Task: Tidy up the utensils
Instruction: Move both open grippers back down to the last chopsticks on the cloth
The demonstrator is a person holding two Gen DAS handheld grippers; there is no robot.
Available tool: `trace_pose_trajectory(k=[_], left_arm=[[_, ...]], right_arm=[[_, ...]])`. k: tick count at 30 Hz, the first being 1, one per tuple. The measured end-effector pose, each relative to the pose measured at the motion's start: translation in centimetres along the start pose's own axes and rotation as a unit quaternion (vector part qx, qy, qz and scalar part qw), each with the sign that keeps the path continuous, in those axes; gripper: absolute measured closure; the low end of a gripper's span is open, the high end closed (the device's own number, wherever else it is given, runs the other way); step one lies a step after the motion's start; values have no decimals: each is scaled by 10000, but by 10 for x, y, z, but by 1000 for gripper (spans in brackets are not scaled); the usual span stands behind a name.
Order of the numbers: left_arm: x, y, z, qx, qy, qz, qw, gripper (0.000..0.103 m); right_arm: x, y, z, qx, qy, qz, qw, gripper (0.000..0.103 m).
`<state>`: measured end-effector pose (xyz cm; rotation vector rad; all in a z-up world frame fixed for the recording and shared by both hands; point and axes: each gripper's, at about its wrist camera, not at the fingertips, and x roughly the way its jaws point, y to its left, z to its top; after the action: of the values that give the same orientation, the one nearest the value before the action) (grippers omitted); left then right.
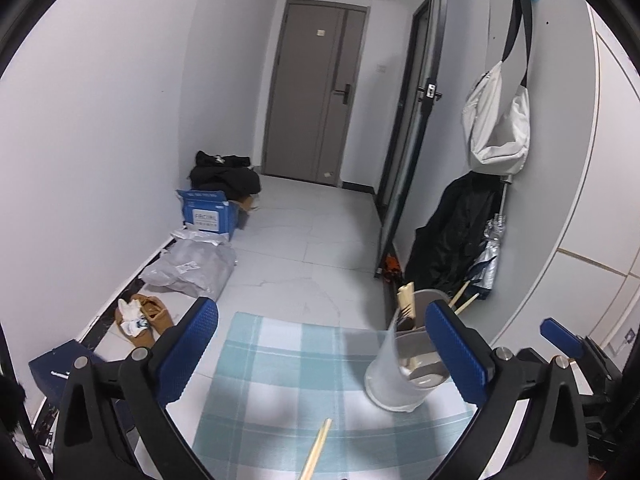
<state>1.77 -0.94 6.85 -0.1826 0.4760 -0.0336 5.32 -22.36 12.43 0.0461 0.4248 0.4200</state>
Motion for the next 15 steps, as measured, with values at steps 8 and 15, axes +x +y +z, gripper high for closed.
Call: trace_pose_trajectory(k=[8,15], left_arm=[[11,24,-34,-141,135,203,9996,1],[32,42,-61,-360,602,193,9973,1]], right_arm=[[12,17,-40,4,404,-1,9992,14],[38,20,-76,214,989,-39,9949,14]])
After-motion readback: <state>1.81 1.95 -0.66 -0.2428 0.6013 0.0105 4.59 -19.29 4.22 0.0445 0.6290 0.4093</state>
